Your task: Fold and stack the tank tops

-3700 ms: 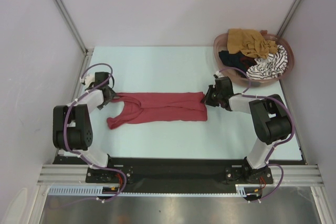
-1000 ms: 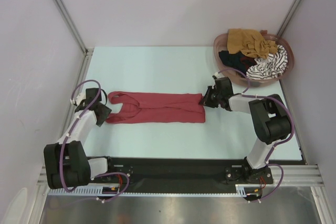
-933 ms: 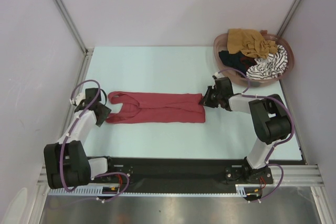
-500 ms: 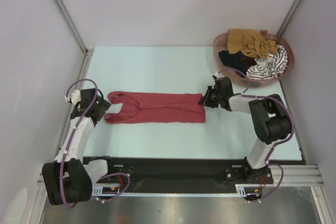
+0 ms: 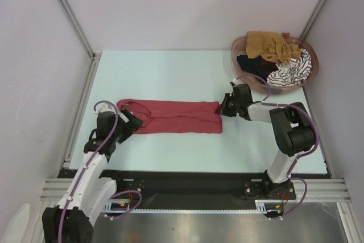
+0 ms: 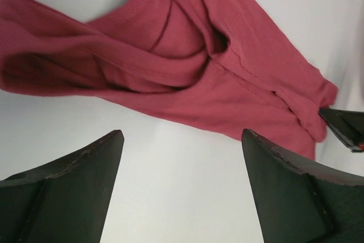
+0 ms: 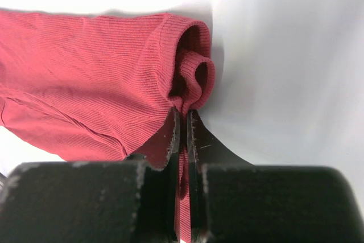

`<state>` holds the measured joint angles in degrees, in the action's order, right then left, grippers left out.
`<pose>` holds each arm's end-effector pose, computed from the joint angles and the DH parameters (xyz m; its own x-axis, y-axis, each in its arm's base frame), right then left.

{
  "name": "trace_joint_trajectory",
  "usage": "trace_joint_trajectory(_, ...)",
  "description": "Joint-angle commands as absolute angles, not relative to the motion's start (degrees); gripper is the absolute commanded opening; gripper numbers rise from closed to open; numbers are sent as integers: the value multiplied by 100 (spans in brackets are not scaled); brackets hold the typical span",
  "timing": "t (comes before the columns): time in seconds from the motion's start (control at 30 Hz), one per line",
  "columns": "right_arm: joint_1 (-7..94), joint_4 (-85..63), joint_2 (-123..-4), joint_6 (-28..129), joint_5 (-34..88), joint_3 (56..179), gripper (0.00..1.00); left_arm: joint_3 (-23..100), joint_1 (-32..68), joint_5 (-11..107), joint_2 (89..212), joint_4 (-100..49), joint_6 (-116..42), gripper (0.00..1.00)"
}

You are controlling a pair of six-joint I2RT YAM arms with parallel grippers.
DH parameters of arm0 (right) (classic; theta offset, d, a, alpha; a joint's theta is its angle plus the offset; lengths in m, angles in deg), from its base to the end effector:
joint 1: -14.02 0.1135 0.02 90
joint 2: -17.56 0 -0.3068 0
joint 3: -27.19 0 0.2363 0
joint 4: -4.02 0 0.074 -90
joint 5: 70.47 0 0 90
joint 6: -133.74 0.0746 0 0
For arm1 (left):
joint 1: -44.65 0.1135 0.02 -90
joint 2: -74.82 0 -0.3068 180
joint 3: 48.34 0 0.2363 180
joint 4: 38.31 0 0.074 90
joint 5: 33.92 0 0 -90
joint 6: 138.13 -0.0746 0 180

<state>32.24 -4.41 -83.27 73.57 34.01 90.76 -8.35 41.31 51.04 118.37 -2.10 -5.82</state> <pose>0.3436 0.1327 0.1671 -0.8228 0.2362 -0.5170 -0.0685 0.8618 0.5027 0.1468 -0.0151 0.2153 -0.5567 -0.6392 -0.5306 -0.3371 0.7576 -0.5589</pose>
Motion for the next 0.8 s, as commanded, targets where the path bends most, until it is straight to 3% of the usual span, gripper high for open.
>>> trace_joint_trajectory(0.0,3283,-612,-8465,7310,3412,9165,0,-1244,3825,4667,11727,-969,108,89)
trace_joint_trajectory(0.07,3292,-603,-8465,7310,3403,9173,0,-1394,3701,4650,11893,-1338,345,87)
trace_joint_trajectory(0.13,3292,-621,-8509,7310,3403,9182,0,-1430,3604,4492,12271,-1603,408,77)
trace_joint_trajectory(0.6,3283,-621,-8518,7318,3394,9182,0,-1008,3621,5369,13941,-2008,390,77)
trace_joint_trajectory(0.77,3283,-621,-8509,7327,3386,9165,0,-867,4102,5274,14450,-2139,136,74)
